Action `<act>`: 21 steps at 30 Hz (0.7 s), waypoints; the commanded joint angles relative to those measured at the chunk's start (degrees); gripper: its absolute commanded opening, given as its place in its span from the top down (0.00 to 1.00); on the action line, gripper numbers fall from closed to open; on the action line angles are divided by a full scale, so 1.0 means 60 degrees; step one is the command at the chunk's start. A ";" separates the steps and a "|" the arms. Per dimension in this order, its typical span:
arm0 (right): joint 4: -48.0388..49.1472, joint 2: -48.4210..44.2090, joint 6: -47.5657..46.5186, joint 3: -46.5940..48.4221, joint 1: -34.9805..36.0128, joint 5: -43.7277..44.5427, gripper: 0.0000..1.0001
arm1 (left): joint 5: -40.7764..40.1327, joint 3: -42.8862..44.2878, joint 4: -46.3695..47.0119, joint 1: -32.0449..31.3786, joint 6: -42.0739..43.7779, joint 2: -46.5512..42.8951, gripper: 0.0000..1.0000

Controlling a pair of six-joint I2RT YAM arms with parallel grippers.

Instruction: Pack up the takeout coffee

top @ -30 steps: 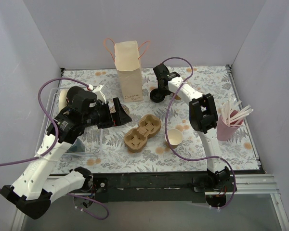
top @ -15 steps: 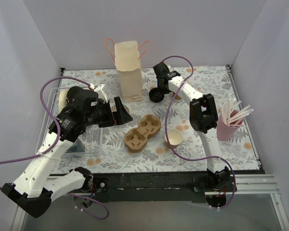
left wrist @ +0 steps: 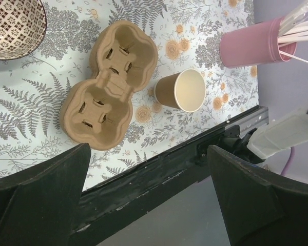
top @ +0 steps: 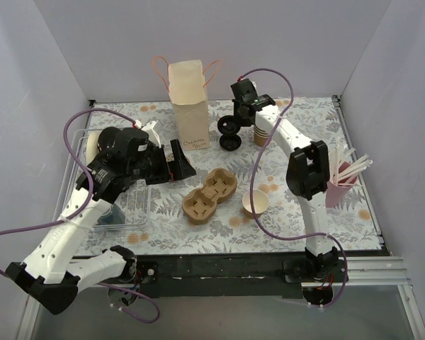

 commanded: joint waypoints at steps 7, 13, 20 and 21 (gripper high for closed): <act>-0.0311 -0.4547 -0.1094 -0.2891 0.0209 -0.2177 0.91 | -0.0259 0.1343 0.0229 -0.0007 -0.0491 0.1338 0.02; -0.0415 -0.6730 -0.1213 -0.5012 0.0882 -0.3570 0.91 | 0.0383 0.2323 0.0975 -0.0022 -0.0682 0.2347 0.02; 0.0303 -0.8141 -0.0320 -0.6642 0.1644 -0.3498 0.92 | 0.1307 0.2254 0.1591 -0.0008 -0.0916 0.2950 0.04; 0.0347 -0.8214 -0.0174 -0.6673 0.1689 -0.3513 0.92 | 0.1323 0.2180 0.1650 -0.0022 -0.0974 0.2965 0.06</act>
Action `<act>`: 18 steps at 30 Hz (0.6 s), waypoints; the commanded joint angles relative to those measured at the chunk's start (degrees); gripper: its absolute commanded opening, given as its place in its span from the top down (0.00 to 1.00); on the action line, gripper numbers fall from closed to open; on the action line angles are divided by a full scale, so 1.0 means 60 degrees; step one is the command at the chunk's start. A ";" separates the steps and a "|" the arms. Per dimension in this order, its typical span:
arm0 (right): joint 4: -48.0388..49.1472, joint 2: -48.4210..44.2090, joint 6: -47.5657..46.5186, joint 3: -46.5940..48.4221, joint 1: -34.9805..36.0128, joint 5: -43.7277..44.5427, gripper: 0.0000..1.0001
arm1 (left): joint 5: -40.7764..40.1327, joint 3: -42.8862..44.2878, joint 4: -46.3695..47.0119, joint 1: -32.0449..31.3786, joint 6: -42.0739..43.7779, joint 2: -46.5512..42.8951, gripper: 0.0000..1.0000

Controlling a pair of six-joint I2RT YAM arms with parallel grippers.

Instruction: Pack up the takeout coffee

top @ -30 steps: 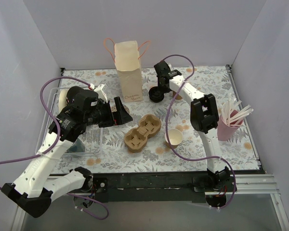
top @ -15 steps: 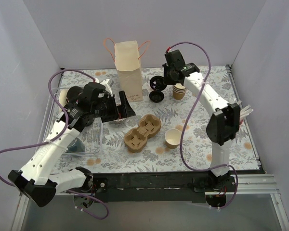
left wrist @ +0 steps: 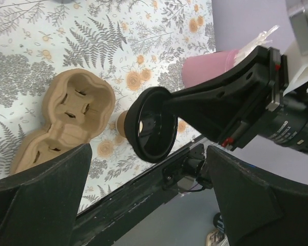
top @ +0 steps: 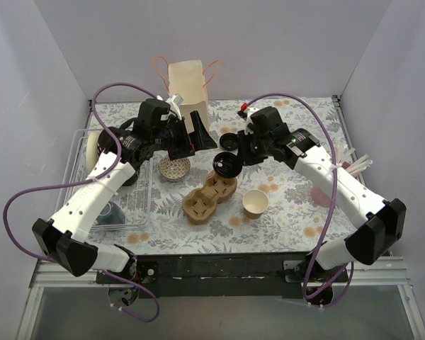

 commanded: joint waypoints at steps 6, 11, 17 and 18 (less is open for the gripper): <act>0.0774 -0.0744 0.0874 -0.0568 0.0467 -0.0348 0.93 | 0.1347 -0.0270 0.0697 -0.0008 -0.0670 0.0319 0.13; 0.0876 -0.0935 0.1123 -0.0715 0.0555 -0.0275 0.93 | 0.1656 -0.0518 0.0712 -0.0007 -0.0803 0.0407 0.24; 0.1170 -0.1243 0.1518 -0.1037 0.0570 -0.0202 0.93 | 0.1978 -0.1324 0.0990 -0.0007 -0.1154 0.0114 0.32; 0.1199 -0.1243 0.1533 -0.1037 0.0570 -0.0216 0.93 | 0.1993 -0.1397 0.1005 -0.0007 -0.1169 0.0128 0.33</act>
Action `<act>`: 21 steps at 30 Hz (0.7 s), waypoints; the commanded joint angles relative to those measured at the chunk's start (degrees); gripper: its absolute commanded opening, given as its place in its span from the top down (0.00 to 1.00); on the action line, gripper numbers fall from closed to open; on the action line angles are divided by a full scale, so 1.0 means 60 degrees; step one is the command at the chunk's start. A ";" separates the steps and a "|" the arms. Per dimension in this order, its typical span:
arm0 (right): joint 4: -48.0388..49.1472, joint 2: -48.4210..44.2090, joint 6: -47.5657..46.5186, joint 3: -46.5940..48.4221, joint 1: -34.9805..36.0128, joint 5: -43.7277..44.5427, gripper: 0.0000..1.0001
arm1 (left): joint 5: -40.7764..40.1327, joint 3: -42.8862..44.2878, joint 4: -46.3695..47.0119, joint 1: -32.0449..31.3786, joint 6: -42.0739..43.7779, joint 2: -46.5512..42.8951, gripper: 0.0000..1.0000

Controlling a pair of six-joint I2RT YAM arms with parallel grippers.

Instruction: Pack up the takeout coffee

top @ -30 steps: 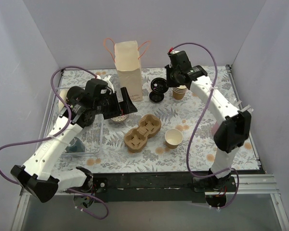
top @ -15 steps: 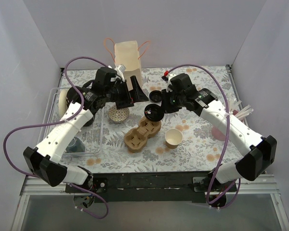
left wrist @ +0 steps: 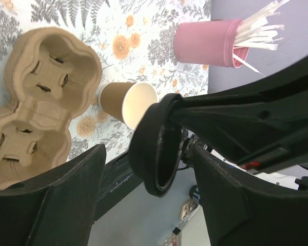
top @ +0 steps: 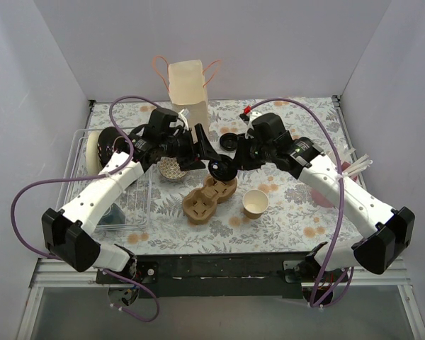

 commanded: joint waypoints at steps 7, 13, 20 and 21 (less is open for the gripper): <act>0.0635 -0.0303 0.0302 -0.0050 0.0023 -0.0236 0.92 | 0.0606 -0.0361 0.0028 -0.0022 -0.0218 -0.0180 0.55; 0.0869 -0.0449 0.0112 -0.0226 0.0038 -0.0396 0.88 | 0.0767 -0.0185 -0.0235 -0.0007 -0.0365 -0.0180 0.77; 0.0709 -0.0814 -0.1102 -0.0065 0.0053 -0.0545 0.56 | 0.1353 -0.0112 -0.0294 -0.0007 -0.0834 -0.0224 0.82; 0.0723 -0.0946 -0.1336 -0.0079 0.0053 -0.0500 0.52 | 0.1382 -0.0111 -0.0338 -0.0007 -0.0863 -0.0253 0.82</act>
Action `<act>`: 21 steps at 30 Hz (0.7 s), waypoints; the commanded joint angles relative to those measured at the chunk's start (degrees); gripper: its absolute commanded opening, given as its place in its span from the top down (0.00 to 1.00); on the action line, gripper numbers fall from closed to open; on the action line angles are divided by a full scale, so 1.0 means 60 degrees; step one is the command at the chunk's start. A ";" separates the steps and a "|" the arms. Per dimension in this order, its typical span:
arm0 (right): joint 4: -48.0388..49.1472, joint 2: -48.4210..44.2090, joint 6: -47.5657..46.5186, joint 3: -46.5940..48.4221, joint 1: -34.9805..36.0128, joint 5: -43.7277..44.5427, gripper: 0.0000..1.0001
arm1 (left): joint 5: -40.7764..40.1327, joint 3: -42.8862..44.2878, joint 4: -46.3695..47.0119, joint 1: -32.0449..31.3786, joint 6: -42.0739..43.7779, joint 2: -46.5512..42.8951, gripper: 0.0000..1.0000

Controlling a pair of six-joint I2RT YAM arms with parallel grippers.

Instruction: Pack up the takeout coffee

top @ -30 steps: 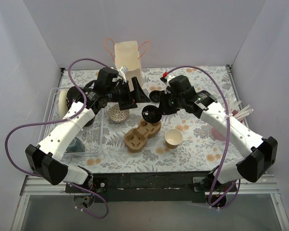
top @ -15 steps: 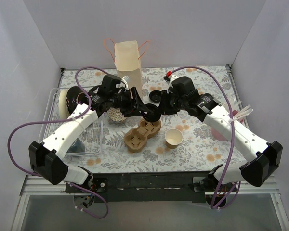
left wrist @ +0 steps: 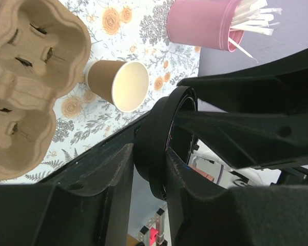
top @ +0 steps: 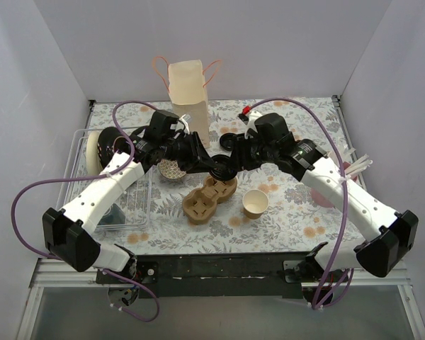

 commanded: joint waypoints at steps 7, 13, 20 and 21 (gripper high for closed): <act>0.1715 -0.2440 -0.3761 -0.1001 0.0476 0.0110 0.32 | 0.0556 0.0458 -0.0401 -0.0007 -0.0324 -0.0272 0.82; 0.2363 -0.3395 -0.6954 -0.1516 0.2583 0.1016 0.29 | 0.0555 0.0560 -0.0635 -0.0007 -0.0295 -0.0155 0.82; 0.2245 -0.3102 -0.9109 -0.2056 0.4548 0.3049 0.26 | 0.0658 0.0809 -0.0782 -0.0007 -0.0324 -0.0023 0.80; 0.2347 -0.3029 -0.9532 -0.2116 0.4869 0.3300 0.26 | 0.0687 0.0839 -0.0811 -0.0007 -0.0324 -0.0023 0.80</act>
